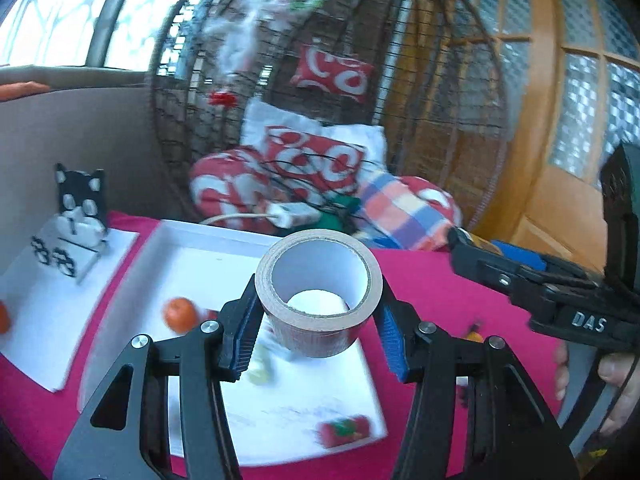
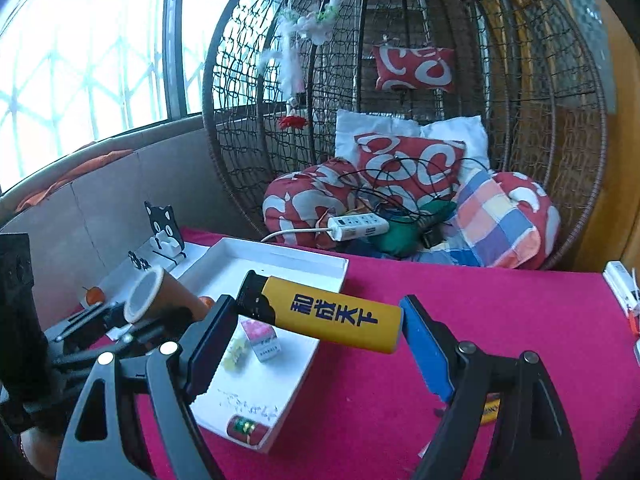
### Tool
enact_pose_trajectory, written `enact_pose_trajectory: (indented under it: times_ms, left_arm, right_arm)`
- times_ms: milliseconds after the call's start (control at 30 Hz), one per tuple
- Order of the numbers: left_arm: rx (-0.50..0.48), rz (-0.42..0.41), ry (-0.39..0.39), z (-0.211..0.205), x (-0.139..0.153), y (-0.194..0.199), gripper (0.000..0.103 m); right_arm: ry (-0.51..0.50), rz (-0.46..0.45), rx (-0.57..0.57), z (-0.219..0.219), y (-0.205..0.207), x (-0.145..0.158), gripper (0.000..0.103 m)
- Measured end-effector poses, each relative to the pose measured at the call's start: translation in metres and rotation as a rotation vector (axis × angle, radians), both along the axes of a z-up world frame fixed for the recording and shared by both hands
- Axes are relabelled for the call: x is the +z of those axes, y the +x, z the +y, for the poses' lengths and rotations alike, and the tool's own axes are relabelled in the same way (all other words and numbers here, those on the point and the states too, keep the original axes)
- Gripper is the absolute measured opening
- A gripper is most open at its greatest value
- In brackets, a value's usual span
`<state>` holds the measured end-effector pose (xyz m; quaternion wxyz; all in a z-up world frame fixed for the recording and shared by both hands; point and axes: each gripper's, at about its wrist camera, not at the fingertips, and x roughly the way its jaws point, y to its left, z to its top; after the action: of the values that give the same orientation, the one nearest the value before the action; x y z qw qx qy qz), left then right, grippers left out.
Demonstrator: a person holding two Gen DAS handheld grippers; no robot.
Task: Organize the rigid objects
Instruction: 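Carry the tape roll and yellow lighter to the tray and release them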
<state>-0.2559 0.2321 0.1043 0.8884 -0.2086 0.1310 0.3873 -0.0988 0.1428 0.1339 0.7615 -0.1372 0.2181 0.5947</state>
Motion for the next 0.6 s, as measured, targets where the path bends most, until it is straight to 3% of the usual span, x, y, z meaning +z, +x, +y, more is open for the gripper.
enact_pose_trajectory:
  times_ms: [167,367,600]
  left_arm:
    - [0.097,0.010,-0.030,0.048,0.002,-0.019,0.053]
    - [0.114,0.037,-0.129,0.104,-0.013,-0.012,0.053]
    - [0.107,0.044,-0.220,0.126,-0.037,-0.006,0.053]
  right_arm:
    - [-0.043,0.003,0.013,0.033,-0.003,-0.012,0.083]
    - [-0.104,0.047,0.024,0.087,-0.006,-0.035,0.083]
    - [-0.187,0.093,0.023,0.127,-0.009,-0.071,0.083]
